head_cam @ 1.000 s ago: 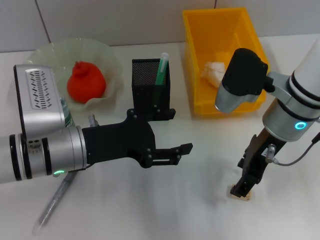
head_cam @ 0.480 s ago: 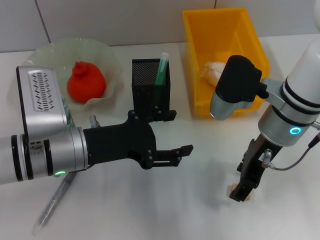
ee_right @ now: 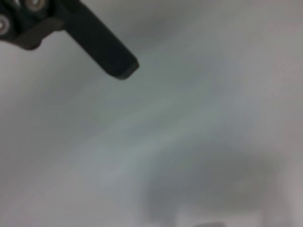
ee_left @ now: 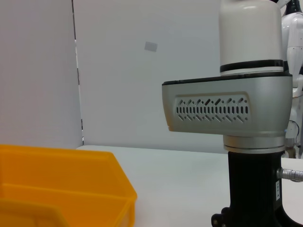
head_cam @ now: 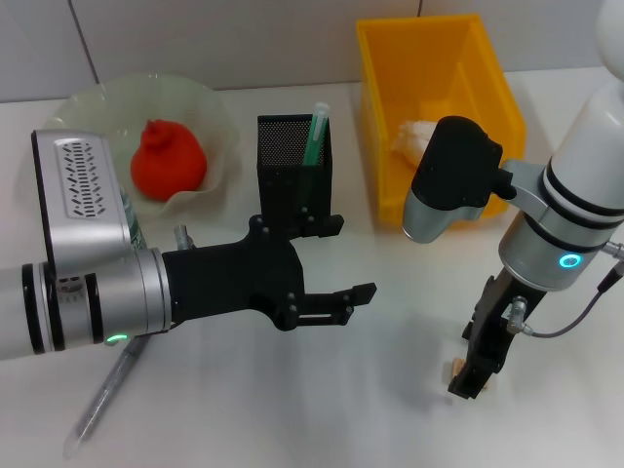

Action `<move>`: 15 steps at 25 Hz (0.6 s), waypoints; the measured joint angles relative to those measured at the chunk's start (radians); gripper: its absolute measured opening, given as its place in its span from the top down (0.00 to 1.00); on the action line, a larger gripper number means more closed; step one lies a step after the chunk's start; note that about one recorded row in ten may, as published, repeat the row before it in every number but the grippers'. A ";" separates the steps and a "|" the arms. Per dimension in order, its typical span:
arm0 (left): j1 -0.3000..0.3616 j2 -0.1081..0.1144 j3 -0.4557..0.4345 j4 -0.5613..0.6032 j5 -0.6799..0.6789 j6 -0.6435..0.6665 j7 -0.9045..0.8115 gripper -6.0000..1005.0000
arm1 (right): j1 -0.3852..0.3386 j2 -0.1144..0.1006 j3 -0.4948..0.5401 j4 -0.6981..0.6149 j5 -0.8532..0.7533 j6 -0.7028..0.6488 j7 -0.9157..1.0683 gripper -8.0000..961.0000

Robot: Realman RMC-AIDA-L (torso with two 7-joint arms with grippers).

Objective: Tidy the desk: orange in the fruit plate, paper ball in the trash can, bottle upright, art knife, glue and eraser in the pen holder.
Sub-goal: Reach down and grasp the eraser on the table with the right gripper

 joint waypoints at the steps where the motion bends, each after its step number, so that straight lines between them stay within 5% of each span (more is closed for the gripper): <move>1: 0.000 0.000 0.000 0.000 0.000 0.000 0.000 0.16 | 0.001 0.000 0.000 0.000 0.000 0.000 0.004 0.23; 15: 0.000 0.000 0.000 -0.008 0.000 0.001 0.002 0.16 | 0.011 0.000 -0.001 -0.001 0.000 -0.006 0.019 0.25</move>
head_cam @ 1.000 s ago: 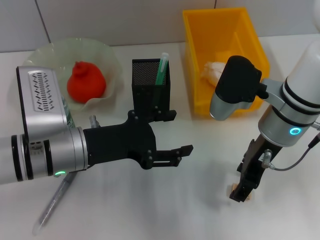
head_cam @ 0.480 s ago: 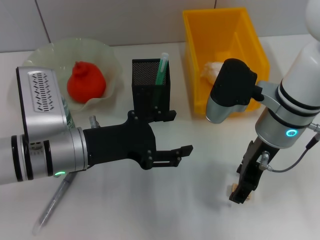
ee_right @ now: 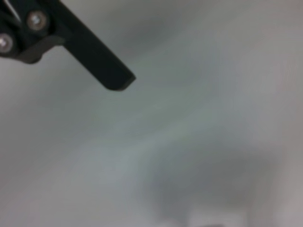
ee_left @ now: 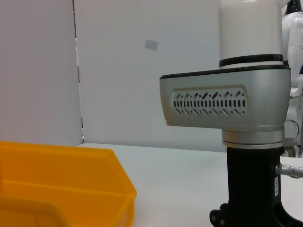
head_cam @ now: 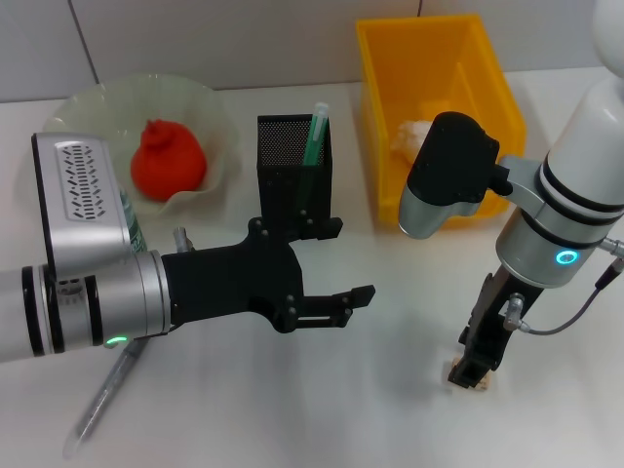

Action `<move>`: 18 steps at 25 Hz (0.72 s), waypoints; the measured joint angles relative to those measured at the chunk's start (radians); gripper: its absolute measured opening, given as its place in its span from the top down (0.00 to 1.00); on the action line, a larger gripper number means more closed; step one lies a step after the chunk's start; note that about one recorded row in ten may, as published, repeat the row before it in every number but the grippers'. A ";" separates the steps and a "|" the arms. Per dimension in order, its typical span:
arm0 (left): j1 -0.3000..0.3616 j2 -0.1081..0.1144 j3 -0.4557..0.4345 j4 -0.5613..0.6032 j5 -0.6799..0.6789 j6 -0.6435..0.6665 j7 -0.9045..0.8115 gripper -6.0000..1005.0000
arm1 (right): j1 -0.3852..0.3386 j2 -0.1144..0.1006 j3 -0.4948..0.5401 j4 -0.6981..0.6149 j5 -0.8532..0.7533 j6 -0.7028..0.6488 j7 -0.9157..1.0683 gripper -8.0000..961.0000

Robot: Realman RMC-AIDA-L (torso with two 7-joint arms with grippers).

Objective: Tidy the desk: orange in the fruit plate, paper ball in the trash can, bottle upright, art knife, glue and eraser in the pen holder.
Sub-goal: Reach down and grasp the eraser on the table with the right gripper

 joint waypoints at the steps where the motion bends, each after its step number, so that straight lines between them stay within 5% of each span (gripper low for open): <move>1: 0.000 0.000 0.000 0.000 0.000 0.000 0.000 0.16 | 0.000 0.000 -0.001 0.000 0.000 -0.001 0.001 0.25; 4: 0.000 0.000 0.000 0.000 0.000 0.001 0.000 0.16 | 0.000 0.000 -0.012 0.000 0.000 -0.002 0.010 0.46; 18: 0.007 0.000 0.000 0.000 0.000 0.005 0.012 0.16 | 0.006 0.000 -0.064 -0.002 -0.002 0.005 0.041 0.46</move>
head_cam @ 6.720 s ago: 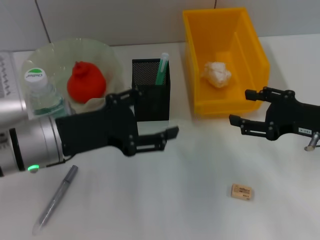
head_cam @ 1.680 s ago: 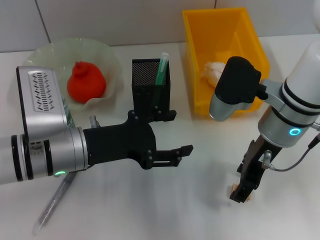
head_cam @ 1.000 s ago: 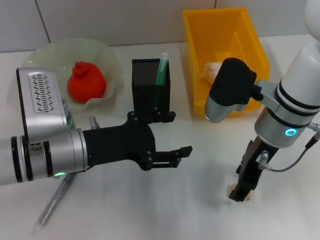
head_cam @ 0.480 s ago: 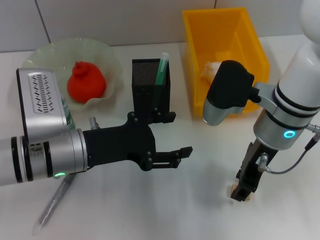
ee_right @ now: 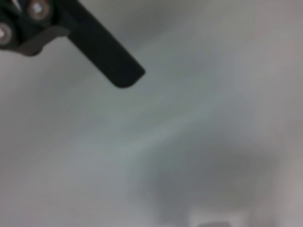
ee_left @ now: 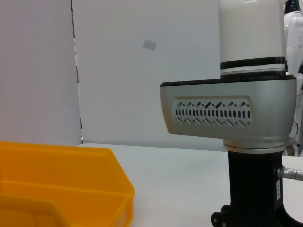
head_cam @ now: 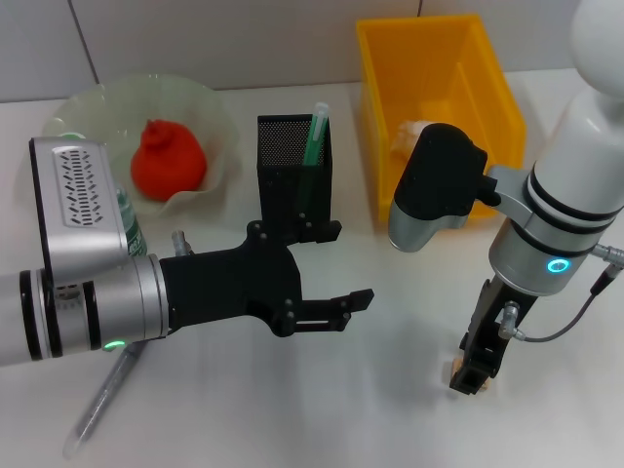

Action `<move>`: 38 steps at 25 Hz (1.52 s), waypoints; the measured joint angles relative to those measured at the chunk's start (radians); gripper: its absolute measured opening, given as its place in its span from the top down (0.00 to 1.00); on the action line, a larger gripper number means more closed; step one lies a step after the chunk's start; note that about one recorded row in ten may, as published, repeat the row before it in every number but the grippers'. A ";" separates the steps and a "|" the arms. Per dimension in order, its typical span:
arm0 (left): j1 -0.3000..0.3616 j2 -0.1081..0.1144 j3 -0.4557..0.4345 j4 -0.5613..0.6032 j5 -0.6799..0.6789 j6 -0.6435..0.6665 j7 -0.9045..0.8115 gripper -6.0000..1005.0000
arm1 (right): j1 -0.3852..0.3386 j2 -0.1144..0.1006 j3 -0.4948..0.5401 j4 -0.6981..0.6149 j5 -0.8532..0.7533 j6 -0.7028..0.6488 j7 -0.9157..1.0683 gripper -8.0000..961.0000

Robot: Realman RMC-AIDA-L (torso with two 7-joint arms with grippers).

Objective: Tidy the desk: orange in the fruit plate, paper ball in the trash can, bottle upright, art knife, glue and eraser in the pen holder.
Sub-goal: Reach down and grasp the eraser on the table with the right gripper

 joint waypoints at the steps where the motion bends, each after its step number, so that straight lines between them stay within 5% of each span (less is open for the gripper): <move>1: 0.000 0.000 0.000 0.000 0.000 0.000 0.000 0.16 | 0.001 0.000 -0.001 0.001 0.000 0.001 0.001 0.46; 32: -0.004 0.000 0.000 -0.003 -0.002 -0.006 0.001 0.16 | 0.011 0.002 -0.051 0.003 -0.005 0.001 0.023 0.59; 38: -0.003 0.000 0.000 -0.003 -0.002 -0.006 0.003 0.16 | 0.013 0.002 -0.067 -0.001 -0.006 0.004 0.025 0.73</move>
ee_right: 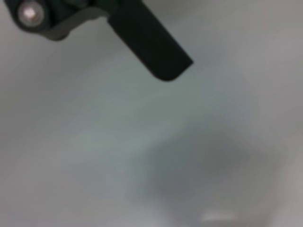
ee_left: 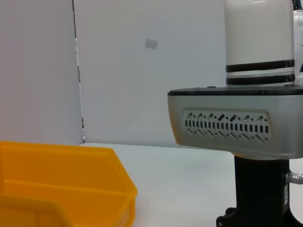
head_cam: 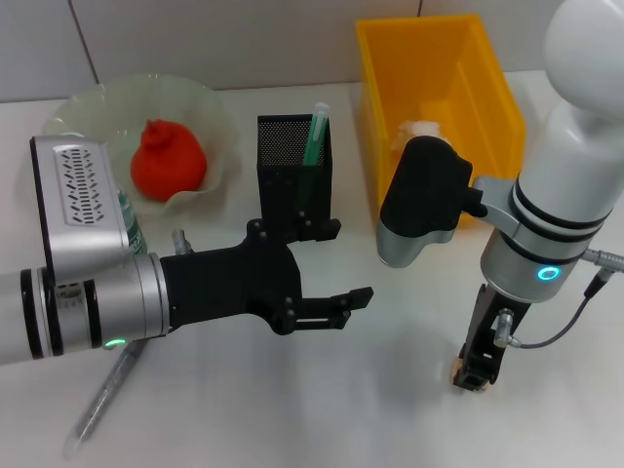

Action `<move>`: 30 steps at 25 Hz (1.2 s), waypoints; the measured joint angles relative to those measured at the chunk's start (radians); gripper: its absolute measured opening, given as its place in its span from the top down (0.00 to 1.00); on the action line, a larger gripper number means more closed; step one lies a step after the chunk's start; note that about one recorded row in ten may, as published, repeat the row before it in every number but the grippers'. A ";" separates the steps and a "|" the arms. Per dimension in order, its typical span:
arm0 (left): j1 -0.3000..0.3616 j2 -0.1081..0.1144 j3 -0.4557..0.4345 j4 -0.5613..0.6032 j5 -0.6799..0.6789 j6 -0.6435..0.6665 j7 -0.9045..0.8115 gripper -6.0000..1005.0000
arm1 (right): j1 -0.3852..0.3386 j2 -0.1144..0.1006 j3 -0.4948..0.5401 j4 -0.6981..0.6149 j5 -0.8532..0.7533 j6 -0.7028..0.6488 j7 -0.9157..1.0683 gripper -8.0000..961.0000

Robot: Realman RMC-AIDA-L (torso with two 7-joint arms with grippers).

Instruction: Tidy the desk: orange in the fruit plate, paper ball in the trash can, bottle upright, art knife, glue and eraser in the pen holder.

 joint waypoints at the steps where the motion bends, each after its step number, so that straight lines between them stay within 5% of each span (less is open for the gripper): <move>1: 0.000 0.000 0.000 0.000 0.000 0.000 0.000 0.16 | 0.000 0.000 0.000 -0.001 0.000 0.000 0.000 0.73; 30: -0.006 -0.001 -0.004 -0.003 -0.004 0.000 0.011 0.16 | -0.122 -0.008 0.178 -0.287 -0.092 0.055 -0.023 0.73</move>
